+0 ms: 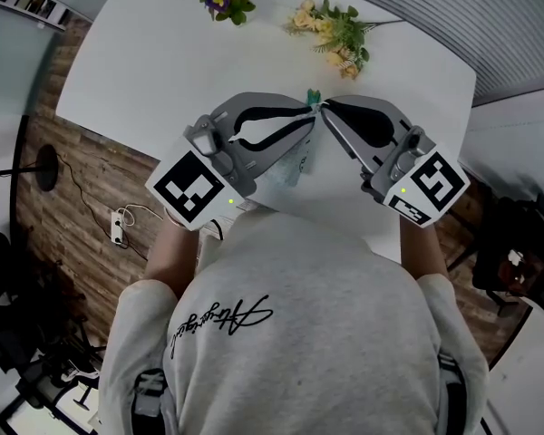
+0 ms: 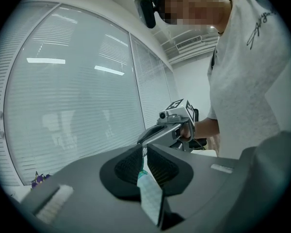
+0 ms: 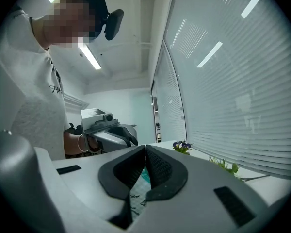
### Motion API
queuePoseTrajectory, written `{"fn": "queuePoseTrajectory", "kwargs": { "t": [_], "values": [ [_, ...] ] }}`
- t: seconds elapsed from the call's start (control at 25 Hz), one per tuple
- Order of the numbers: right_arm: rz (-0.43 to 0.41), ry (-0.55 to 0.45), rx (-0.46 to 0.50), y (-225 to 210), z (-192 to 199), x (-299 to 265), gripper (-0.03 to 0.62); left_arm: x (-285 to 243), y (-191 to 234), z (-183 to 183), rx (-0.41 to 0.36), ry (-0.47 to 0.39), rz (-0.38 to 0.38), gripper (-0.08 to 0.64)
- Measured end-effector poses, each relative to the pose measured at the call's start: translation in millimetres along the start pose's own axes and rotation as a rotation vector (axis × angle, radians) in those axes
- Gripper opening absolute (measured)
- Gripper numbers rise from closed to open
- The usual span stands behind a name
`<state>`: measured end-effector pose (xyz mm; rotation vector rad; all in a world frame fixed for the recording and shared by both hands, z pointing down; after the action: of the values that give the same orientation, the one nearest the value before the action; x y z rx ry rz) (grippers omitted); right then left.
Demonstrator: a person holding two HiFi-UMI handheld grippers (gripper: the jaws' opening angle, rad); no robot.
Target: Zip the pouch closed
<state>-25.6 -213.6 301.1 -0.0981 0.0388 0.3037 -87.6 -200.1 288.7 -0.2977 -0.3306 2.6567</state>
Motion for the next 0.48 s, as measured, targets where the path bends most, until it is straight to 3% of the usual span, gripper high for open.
{"fn": "queuePoseTrajectory", "kwargs": {
  "t": [0.48],
  "values": [
    [0.112,0.054,-0.050,-16.0,32.2,-0.9,0.006,-16.6,0.5,38.2,0.171,0.073,-0.028,0.026]
  ]
}}
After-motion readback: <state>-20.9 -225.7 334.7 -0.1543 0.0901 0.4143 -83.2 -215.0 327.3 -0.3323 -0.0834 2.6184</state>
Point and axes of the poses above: the fingertips, and each gripper's own axes: x backward along the fingers, y to its left, z out of its underside, the point moved 3 cm from there along x, backward along the fingers, and after that the axes turned 11 degrees about -z, right-handed, at the moved point
